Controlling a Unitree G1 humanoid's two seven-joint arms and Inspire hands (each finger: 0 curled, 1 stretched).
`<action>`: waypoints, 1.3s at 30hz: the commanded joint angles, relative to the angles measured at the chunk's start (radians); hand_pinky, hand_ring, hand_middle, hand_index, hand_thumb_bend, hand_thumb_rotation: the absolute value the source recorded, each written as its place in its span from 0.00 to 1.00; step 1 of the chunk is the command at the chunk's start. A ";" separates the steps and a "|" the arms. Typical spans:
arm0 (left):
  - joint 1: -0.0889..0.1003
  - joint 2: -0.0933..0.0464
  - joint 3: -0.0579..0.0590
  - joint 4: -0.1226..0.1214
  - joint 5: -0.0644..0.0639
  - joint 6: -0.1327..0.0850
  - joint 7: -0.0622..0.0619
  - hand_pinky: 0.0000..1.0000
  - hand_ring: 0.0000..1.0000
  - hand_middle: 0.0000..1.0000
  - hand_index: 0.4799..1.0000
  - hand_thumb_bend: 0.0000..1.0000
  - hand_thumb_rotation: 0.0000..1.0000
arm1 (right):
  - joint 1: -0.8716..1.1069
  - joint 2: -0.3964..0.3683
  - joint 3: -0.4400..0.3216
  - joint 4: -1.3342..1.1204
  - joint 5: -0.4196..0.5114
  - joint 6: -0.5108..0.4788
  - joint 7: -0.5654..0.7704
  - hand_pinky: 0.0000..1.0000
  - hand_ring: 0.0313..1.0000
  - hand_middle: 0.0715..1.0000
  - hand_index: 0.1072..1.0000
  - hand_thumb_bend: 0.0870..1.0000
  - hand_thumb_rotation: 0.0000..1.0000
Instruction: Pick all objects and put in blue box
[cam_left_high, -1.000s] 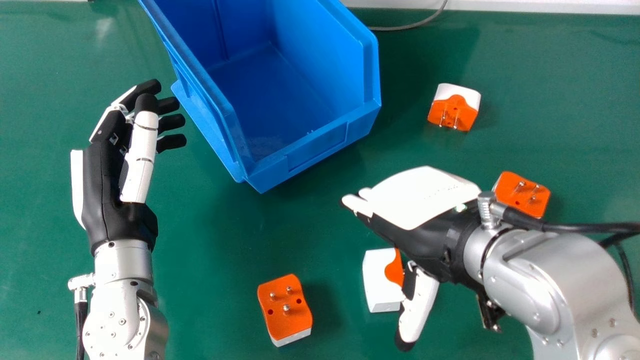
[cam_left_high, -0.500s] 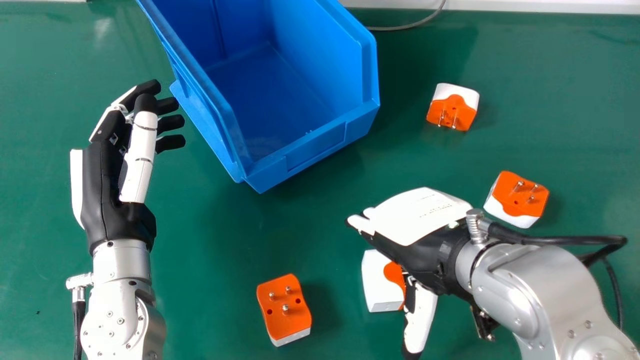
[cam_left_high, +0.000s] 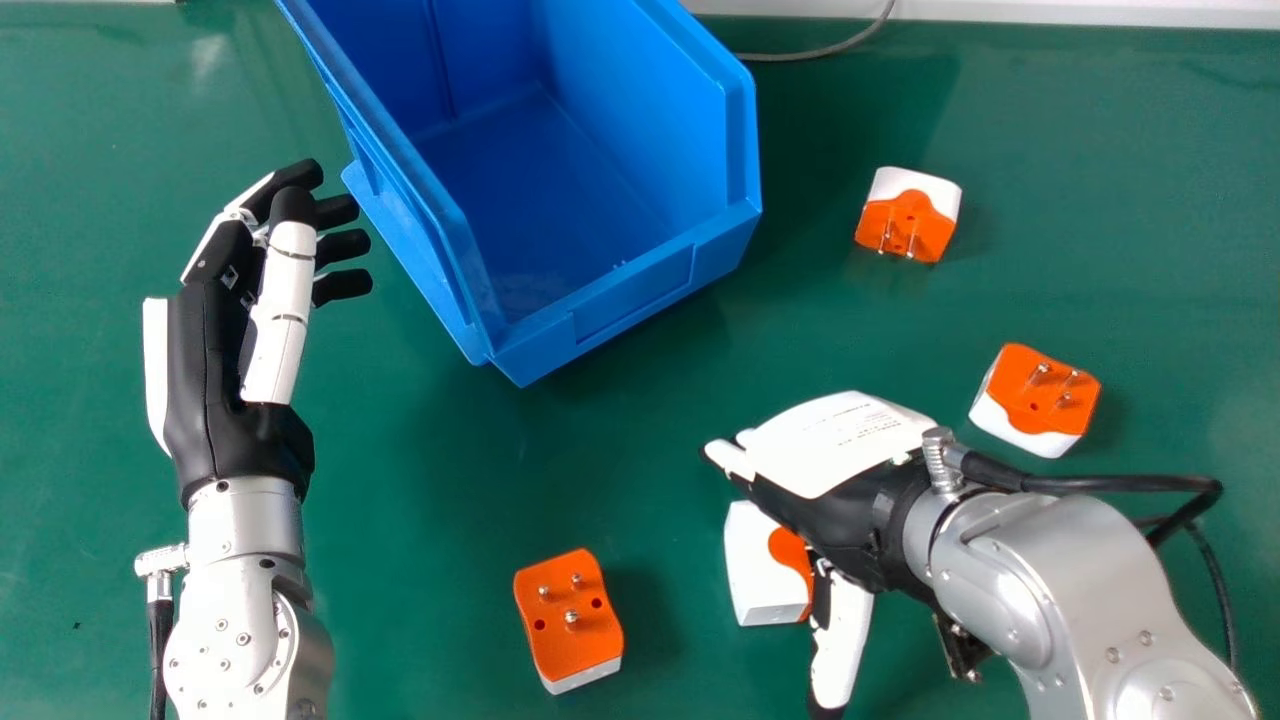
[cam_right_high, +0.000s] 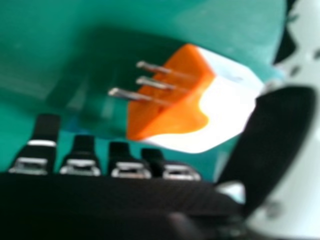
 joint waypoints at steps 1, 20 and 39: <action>-0.012 0.001 0.001 -0.003 0.002 -0.024 0.000 0.60 0.65 0.68 0.47 0.54 0.67 | -0.006 0.003 0.004 0.007 -0.015 -0.014 -0.021 0.85 0.98 1.00 0.99 0.98 0.23; -0.001 0.002 -0.005 -0.036 0.004 -0.005 -0.002 0.60 0.65 0.68 0.47 0.55 0.68 | -0.008 0.012 0.034 0.089 -0.031 -0.049 -0.085 0.85 0.98 1.00 0.99 0.95 0.24; -0.010 0.009 0.004 -0.011 -0.002 -0.014 -0.008 0.60 0.66 0.69 0.47 0.54 0.68 | -0.004 0.010 0.063 0.146 -0.077 -0.093 -0.223 0.83 0.94 0.97 0.96 0.94 0.26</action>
